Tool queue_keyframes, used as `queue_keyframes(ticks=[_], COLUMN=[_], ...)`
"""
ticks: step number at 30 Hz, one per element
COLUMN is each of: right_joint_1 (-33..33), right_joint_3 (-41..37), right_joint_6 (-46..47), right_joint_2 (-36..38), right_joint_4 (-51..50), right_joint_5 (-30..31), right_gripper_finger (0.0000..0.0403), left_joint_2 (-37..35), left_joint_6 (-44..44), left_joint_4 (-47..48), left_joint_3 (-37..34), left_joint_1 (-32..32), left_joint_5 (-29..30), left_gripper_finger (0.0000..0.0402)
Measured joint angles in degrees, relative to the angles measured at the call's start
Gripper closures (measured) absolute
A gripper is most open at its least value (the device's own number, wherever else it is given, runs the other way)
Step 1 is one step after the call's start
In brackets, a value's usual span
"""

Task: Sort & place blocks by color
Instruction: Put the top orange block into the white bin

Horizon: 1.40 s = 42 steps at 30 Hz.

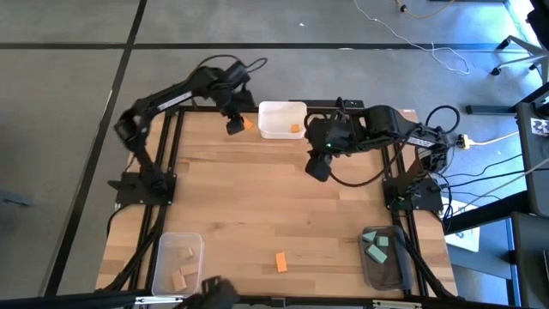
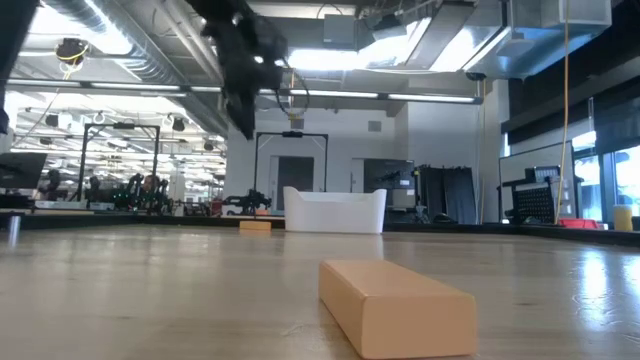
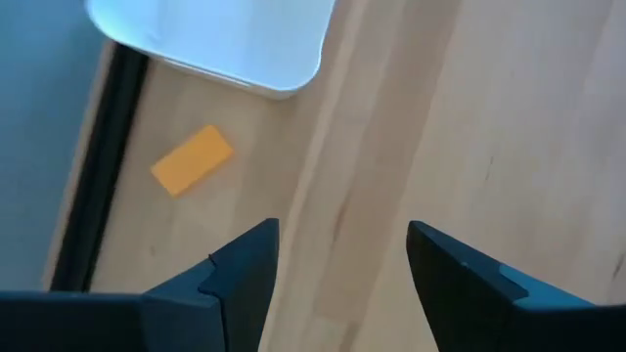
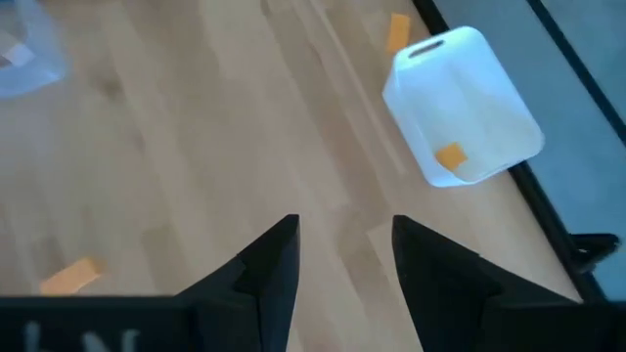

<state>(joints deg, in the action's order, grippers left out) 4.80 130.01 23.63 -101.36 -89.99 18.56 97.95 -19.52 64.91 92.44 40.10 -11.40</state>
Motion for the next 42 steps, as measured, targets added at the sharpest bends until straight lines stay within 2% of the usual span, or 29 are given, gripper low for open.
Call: queue_keyframes(ticks=[4,9,12,16,18,25,32,37,42], right_joint_1=[-1.0,-2.2,-3.5,-5.6,-6.6,-8.8,-9.2,-9.2,-9.2], right_joint_3=[-0.7,-0.7,-0.7,-0.7,-0.7,-0.7,-0.7,-0.7,-0.7], right_joint_6=[-2.1,-4.4,-5.4,-7.0,-8.1,-10.7,-12.4,-13.4,-13.6], right_joint_2=[0.0,0.0,0.0,0.0,0.0,0.0,0.0,0.0,0.0], right_joint_4=[0.0,0.0,0.0,0.0,0.0,0.0,0.0,0.0,0.0], right_joint_5=[1.8,8.3,10.3,10.3,10.3,10.4,10.4,10.4,10.3], right_gripper_finger=[0.0238,0.0238,0.0238,0.0238,0.0238,0.0238,0.0238,0.0238,0.0238], left_joint_2=[7.0,12.1,14.2,17.7,19.5,24.8,26.1,26.2,26.3], left_joint_6=[-4.8,-9.7,-16.0,-19.0,-21.3,-27.7,-34.9,-36.6,-36.6], left_joint_4=[1.4,0.3,-1.7,-6.2,-7.6,-10.2,-12.9,-13.6,-11.8], left_joint_3=[4.6,5.5,5.5,5.6,5.5,5.5,5.5,5.5,5.5], left_joint_1=[2.2,2.7,2.6,1.9,1.7,1.5,1.8,3.0,5.1], left_joint_5=[-0.4,1.8,6.6,15.7,17.3,15.4,12.7,12.2,9.2], left_gripper_finger=[0.0184,0.0184,0.0184,0.0184,0.0184,0.0184,0.0184,0.0184,0.0184])
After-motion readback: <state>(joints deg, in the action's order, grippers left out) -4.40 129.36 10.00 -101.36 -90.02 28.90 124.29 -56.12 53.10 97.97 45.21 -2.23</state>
